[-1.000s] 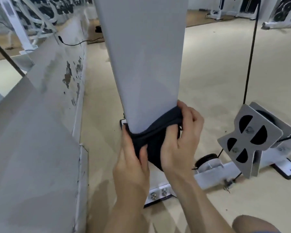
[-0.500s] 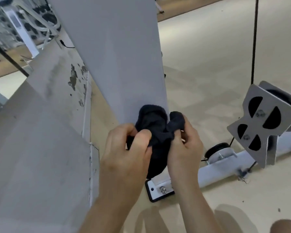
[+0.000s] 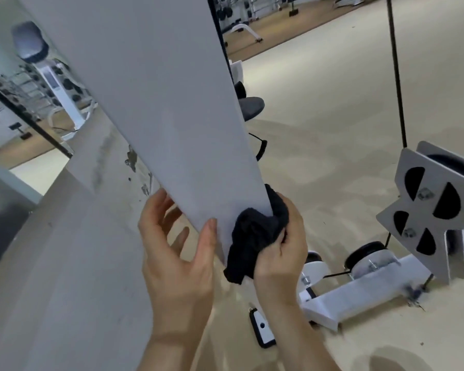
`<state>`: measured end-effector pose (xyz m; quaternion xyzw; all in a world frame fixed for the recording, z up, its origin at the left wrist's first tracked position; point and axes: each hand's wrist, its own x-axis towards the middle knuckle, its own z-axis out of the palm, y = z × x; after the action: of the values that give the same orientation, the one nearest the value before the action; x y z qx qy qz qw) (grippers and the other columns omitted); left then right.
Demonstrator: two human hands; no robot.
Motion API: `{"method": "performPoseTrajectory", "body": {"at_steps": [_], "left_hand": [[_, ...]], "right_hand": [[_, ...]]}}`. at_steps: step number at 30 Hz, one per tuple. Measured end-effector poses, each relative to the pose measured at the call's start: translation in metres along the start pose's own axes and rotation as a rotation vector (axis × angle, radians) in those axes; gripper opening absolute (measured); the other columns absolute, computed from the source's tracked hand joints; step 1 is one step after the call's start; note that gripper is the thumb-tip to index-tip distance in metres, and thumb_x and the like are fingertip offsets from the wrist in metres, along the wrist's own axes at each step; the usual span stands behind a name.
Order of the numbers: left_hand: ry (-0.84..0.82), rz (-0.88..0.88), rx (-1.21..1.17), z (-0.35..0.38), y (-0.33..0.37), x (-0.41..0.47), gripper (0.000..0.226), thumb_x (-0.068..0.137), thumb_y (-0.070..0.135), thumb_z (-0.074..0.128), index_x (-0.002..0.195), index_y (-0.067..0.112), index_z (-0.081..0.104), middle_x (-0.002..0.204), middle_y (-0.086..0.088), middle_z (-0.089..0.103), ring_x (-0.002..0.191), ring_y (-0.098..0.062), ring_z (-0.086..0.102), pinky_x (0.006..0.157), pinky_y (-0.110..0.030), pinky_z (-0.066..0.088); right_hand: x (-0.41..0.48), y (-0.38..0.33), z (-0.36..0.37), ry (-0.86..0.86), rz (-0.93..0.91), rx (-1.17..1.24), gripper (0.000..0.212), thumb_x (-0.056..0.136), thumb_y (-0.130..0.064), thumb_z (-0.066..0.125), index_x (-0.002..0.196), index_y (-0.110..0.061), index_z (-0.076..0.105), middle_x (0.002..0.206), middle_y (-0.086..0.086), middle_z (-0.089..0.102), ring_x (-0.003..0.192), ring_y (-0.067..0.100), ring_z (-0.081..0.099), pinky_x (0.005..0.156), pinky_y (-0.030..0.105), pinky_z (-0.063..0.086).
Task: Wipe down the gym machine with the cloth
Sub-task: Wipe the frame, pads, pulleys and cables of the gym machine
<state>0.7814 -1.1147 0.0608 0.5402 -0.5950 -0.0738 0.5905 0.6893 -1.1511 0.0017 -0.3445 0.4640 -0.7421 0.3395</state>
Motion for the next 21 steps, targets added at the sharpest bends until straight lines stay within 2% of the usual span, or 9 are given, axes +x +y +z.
{"method": "performPoseTrajectory", "body": {"at_steps": [3,5,7,9,12,14,17,19,21], "left_hand": [[-0.065,-0.068,-0.136,0.007,-0.001,0.003,0.062,0.091,0.024,0.064,0.139,0.051,0.034,0.132,0.024,0.055,0.122,0.002,0.053,0.088,-0.021,0.053],[-0.075,-0.065,-0.135,0.010,-0.005,0.000,0.064,0.094,0.019,0.061,0.145,0.045,0.032,0.135,0.021,0.055,0.126,0.000,0.050,0.090,-0.017,0.049],[-0.080,-0.071,-0.127,0.010,-0.009,-0.001,0.062,0.097,0.013,0.056,0.147,0.041,0.031,0.137,0.018,0.055,0.127,-0.003,0.051,0.092,-0.014,0.046],[-0.108,-0.067,-0.220,0.012,-0.008,-0.001,0.059,0.101,0.009,0.049,0.149,0.038,0.030,0.141,0.014,0.052,0.130,-0.006,0.049,0.095,-0.018,0.046],[-0.084,-0.062,-0.325,0.015,-0.007,0.000,0.054,0.101,0.008,0.043,0.150,0.028,0.032,0.147,0.009,0.046,0.136,-0.011,0.043,0.106,-0.028,0.040],[-0.064,-0.076,-0.326,0.017,-0.009,-0.001,0.052,0.101,0.011,0.040,0.150,0.027,0.033,0.149,0.009,0.043,0.139,-0.013,0.038,0.113,-0.038,0.035],[-0.100,-0.070,-0.322,0.014,-0.015,-0.003,0.049,0.104,0.015,0.036,0.149,0.032,0.033,0.152,0.010,0.039,0.142,-0.016,0.033,0.113,-0.055,0.029],[-0.136,-0.040,-0.301,0.010,-0.021,-0.004,0.049,0.105,0.017,0.036,0.150,0.034,0.029,0.154,0.009,0.035,0.144,-0.017,0.029,0.112,-0.057,0.027],[-0.185,-0.032,-0.302,0.010,-0.025,-0.010,0.051,0.105,0.017,0.035,0.151,0.035,0.026,0.156,0.008,0.032,0.145,-0.018,0.027,0.113,-0.057,0.026]], "right_hand": [[0.021,-0.054,0.029,0.050,-0.058,0.090,0.053,0.084,-0.010,0.030,0.124,-0.018,0.063,0.121,-0.005,0.065,0.113,0.002,0.056,0.099,0.036,0.046],[0.038,-0.097,0.048,-0.041,-0.200,0.127,0.048,0.089,-0.022,0.030,0.125,-0.016,0.062,0.118,-0.005,0.067,0.109,0.006,0.059,0.094,0.037,0.048],[0.047,-0.118,0.060,-0.102,-0.364,0.032,0.055,0.093,-0.042,0.029,0.133,-0.012,0.053,0.123,0.000,0.063,0.114,0.014,0.058,0.093,0.040,0.048],[0.048,-0.105,0.058,-0.114,-0.505,-0.095,0.062,0.095,-0.050,0.034,0.140,-0.008,0.044,0.135,0.004,0.056,0.125,0.018,0.052,0.098,0.039,0.046],[0.040,-0.049,0.040,-0.054,-0.624,-0.136,0.048,0.102,-0.036,0.034,0.140,-0.007,0.041,0.140,0.008,0.052,0.131,0.019,0.049,0.104,0.036,0.043],[0.027,0.002,0.025,-0.020,-0.550,-0.130,0.042,0.105,-0.033,0.030,0.138,-0.011,0.043,0.136,0.004,0.054,0.128,0.013,0.051,0.103,0.029,0.043],[-0.002,0.065,-0.003,0.008,-0.148,-0.154,0.043,0.100,-0.033,0.031,0.127,-0.009,0.054,0.124,0.008,0.063,0.116,0.022,0.059,0.094,0.038,0.049],[-0.015,0.088,-0.019,0.033,0.126,-0.168,0.046,0.095,-0.029,0.028,0.117,-0.004,0.059,0.106,0.014,0.066,0.101,0.032,0.061,0.087,0.044,0.048],[-0.015,0.079,-0.019,0.114,0.271,-0.079,0.039,0.097,-0.029,0.028,0.094,-0.010,0.062,0.086,0.005,0.064,0.084,0.023,0.058,0.081,0.044,0.046]]}}
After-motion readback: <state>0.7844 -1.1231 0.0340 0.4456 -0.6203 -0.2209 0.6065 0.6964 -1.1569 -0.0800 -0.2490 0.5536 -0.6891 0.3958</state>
